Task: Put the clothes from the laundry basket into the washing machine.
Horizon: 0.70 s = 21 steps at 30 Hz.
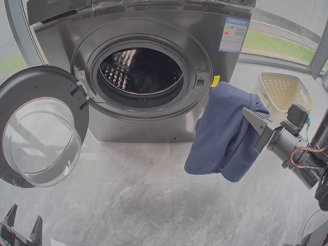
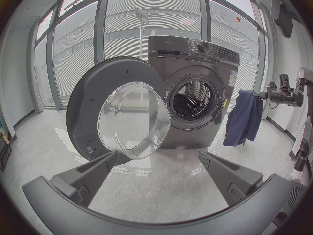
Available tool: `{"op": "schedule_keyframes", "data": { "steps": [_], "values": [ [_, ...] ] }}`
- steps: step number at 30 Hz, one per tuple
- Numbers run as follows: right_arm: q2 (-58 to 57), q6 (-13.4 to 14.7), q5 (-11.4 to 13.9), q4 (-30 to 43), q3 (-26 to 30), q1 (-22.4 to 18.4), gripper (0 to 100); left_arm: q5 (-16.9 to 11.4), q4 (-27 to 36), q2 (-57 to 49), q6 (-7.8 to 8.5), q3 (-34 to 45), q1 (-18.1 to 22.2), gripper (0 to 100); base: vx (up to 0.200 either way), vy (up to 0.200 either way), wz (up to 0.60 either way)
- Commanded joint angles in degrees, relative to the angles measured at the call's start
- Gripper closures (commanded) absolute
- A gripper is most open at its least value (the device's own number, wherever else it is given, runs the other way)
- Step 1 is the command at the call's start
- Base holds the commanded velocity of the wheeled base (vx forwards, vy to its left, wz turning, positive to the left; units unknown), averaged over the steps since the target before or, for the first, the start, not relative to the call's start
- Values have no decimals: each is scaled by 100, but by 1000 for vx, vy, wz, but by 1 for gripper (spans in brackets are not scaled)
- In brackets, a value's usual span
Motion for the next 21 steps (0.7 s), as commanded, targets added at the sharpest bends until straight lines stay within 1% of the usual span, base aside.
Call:
{"op": "schedule_keyframes", "data": {
  "steps": [1, 9, 15, 21],
  "values": [
    [8, 1, -2, -7, 11, 1, 100, 3, -1, -57, 3, 92, 2, 0, 0, 200, 0],
    [25, 36, 7, 2, 11, 10, 100, 3, -1, -66, -6, 92, 2, 0, 0, 200, 0],
    [113, 45, 7, 2, -24, 54, 100, 3, -1, -57, 29, 92, 2, 0, 0, 200, 0],
    [359, 36, -2, -7, -95, 151, 100, 39, -1, -66, 143, 101, 2, 0, 0, 0, 0]
  ]
}}
